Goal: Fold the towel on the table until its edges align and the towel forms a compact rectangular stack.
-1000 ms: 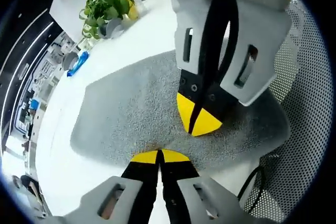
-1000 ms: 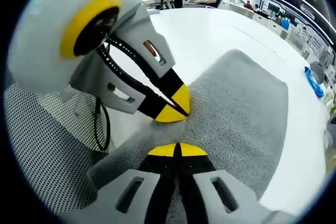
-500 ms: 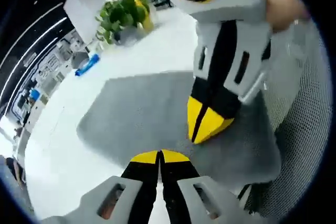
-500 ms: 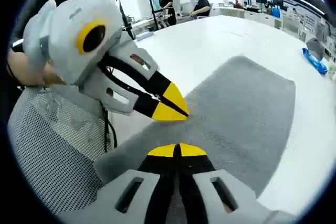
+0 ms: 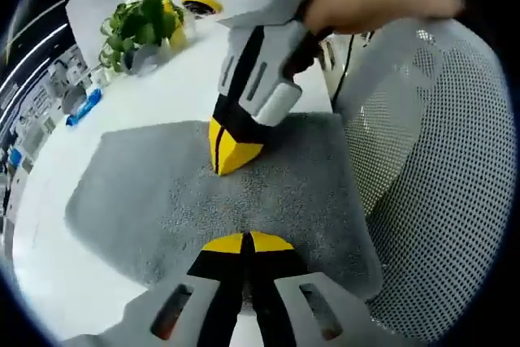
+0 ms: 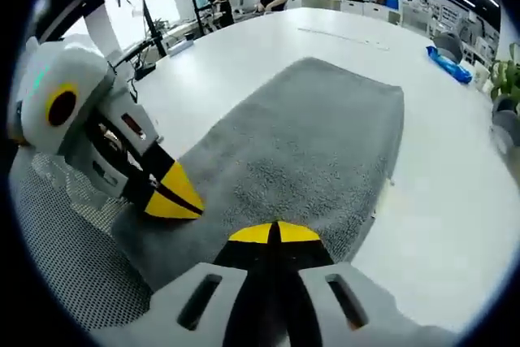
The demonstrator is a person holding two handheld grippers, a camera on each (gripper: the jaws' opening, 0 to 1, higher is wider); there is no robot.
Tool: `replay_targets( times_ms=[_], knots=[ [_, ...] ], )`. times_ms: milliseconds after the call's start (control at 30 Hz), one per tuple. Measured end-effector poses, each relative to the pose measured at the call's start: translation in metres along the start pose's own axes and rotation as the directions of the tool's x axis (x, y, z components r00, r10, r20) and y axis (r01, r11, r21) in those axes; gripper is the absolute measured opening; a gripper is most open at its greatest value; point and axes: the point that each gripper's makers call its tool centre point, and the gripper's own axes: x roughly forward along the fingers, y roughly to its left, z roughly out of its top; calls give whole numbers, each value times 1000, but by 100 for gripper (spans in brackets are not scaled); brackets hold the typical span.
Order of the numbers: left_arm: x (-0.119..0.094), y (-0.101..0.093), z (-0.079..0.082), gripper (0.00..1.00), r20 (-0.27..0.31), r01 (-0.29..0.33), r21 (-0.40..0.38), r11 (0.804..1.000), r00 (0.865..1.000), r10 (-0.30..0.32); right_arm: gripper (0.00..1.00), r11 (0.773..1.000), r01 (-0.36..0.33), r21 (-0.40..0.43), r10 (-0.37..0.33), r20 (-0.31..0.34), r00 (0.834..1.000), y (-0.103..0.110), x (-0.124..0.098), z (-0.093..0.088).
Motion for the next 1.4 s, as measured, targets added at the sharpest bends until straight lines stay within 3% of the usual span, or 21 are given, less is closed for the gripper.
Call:
replay_targets(
  times_ms=[100,200,367,467,533,567,633,700,800,1033,1100,1133,1233,1367,1400],
  knots=[
    [1,4,1,1,17,-33,78,996,999,32,0,999,-9,37,8,16,1000,-3,1,3],
    [1,9,1,1,-31,-97,152,984,994,103,0,1000,3,29,-3,25,1000,-4,3,7],
    [1,21,0,1,-48,-161,147,976,984,170,0,988,80,-129,-77,32,997,-7,4,19],
    [-1,33,-3,1,-55,-213,173,962,973,225,0,973,-16,-229,30,56,998,18,6,27],
    [-7,49,-10,1,-86,-277,228,933,949,303,0,962,-53,-266,69,53,996,33,8,30],
    [-9,54,-13,1,-95,-295,210,932,943,319,0,950,-61,-305,75,35,997,37,11,29],
    [-12,61,-19,1,-87,-305,143,942,944,319,0,928,-78,-363,73,-29,997,42,17,17],
    [-16,65,-23,1,-77,-308,104,946,945,316,0,910,-69,-408,70,-12,997,45,20,18],
    [-20,71,-29,1,-94,-326,103,940,937,335,0,925,-90,-368,95,-5,995,48,19,21],
    [-26,77,-35,1,-99,-346,77,935,931,353,0,929,-65,-364,69,-2,998,40,16,22],
    [-26,76,-35,1,-72,-334,106,937,937,343,0,942,-19,-336,21,2,1000,27,13,22],
    [-26,76,-35,1,-60,-330,109,937,939,338,0,947,-29,-321,30,0,1000,26,13,21],
    [-27,77,-35,1,-32,-323,11,946,946,323,0,963,-50,-263,53,6,999,27,14,19],
    [-26,78,-34,1,1,-320,-13,947,947,320,0,970,-47,-240,54,19,998,30,17,17],
    [-25,77,-33,1,3,-326,-18,945,945,326,0,979,-54,-198,61,32,998,29,17,17]
  ],
)
